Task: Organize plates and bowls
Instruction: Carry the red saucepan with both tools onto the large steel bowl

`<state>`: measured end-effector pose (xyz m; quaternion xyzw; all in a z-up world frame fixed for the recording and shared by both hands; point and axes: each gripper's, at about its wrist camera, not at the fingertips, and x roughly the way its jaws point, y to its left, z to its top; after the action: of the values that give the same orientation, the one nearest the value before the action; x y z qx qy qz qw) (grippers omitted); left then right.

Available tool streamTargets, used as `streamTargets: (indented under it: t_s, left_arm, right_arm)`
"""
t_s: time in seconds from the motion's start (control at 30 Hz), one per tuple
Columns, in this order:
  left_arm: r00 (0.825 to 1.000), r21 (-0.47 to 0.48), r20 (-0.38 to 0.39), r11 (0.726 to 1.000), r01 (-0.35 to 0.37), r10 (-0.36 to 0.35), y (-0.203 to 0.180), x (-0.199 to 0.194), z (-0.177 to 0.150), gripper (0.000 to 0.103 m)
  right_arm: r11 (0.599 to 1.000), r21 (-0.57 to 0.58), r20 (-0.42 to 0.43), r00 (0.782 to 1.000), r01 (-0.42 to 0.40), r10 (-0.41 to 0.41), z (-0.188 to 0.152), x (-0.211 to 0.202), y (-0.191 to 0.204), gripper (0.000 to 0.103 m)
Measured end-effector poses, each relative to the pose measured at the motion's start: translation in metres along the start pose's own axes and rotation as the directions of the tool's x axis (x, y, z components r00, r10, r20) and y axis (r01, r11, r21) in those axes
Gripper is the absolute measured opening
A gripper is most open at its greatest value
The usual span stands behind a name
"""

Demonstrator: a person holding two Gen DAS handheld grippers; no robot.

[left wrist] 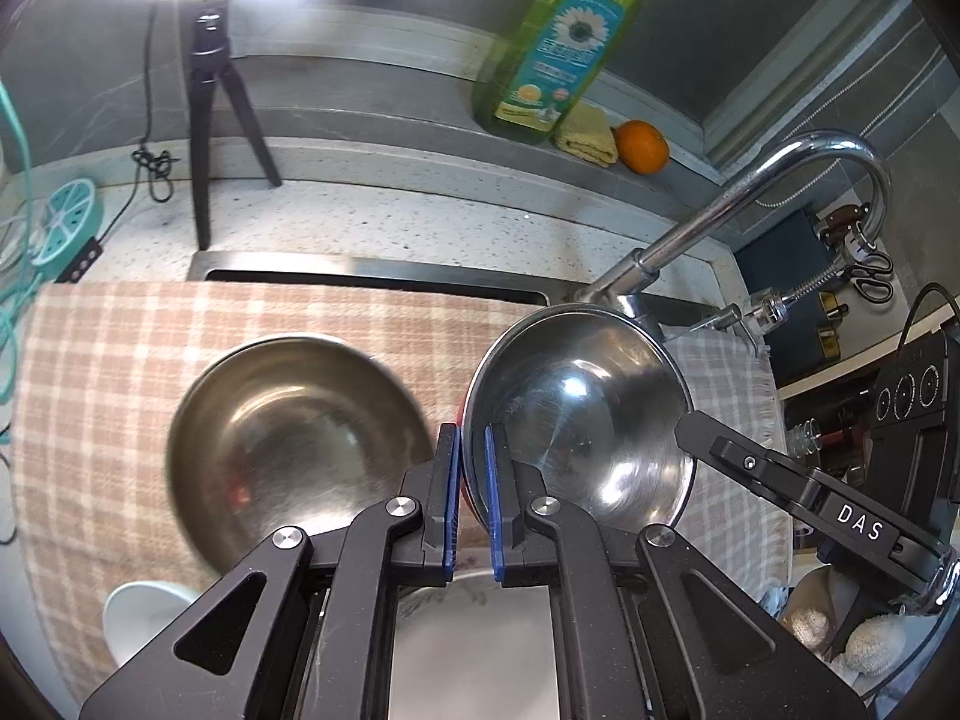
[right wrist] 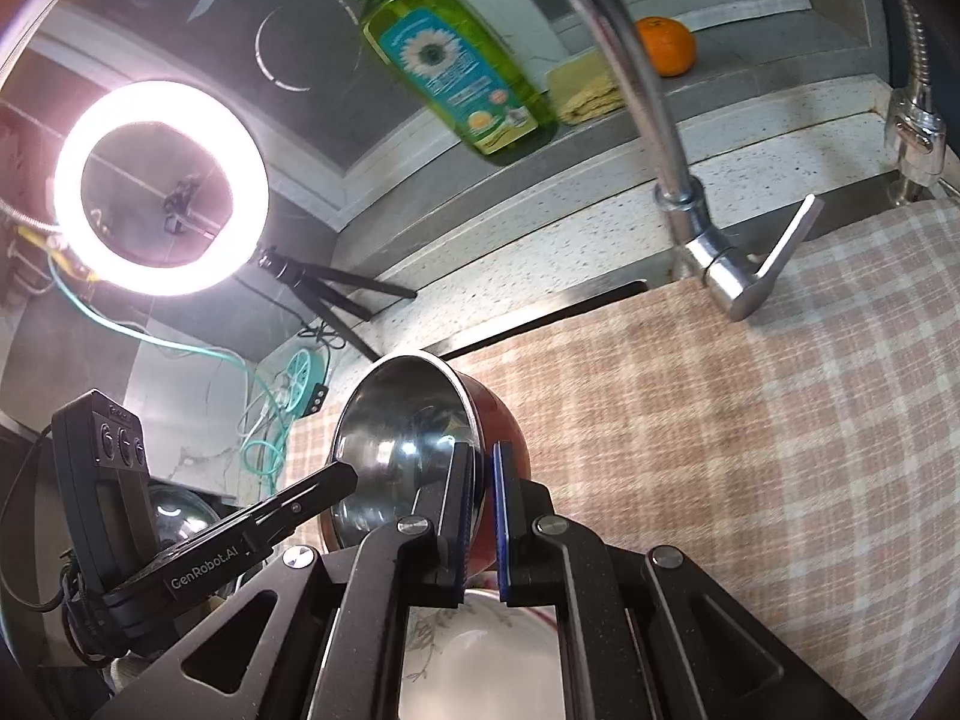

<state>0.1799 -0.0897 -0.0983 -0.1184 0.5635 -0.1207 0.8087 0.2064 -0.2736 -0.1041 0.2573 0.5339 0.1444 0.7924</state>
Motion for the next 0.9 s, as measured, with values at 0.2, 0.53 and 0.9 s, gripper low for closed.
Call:
streamTargets:
  t_s: [0.2, 0.53, 0.9]
  left_arm:
    - [1.0, -0.015, 0.013, 1.0, -0.009, 0.009, 0.015, -0.011, -0.007, 0.006]
    - [0.999, -0.044, 0.029, 0.998, -0.04, 0.041, 0.044, -0.027, -0.014, 0.006]
    - [0.997, -0.08, 0.024, 0.994, -0.071, 0.073, 0.08, -0.029, -0.016, 0.006]
  right_arm:
    - [1.0, -0.019, -0.011, 1.0, -0.008, 0.007, -0.009, 0.007, 0.016, 0.006]
    - [0.998, -0.056, -0.037, 0.999, -0.016, 0.014, -0.021, 0.027, 0.043, 0.006]
    - [0.995, -0.1, -0.089, 0.996, -0.003, -0.006, -0.031, 0.062, 0.07, 0.006]
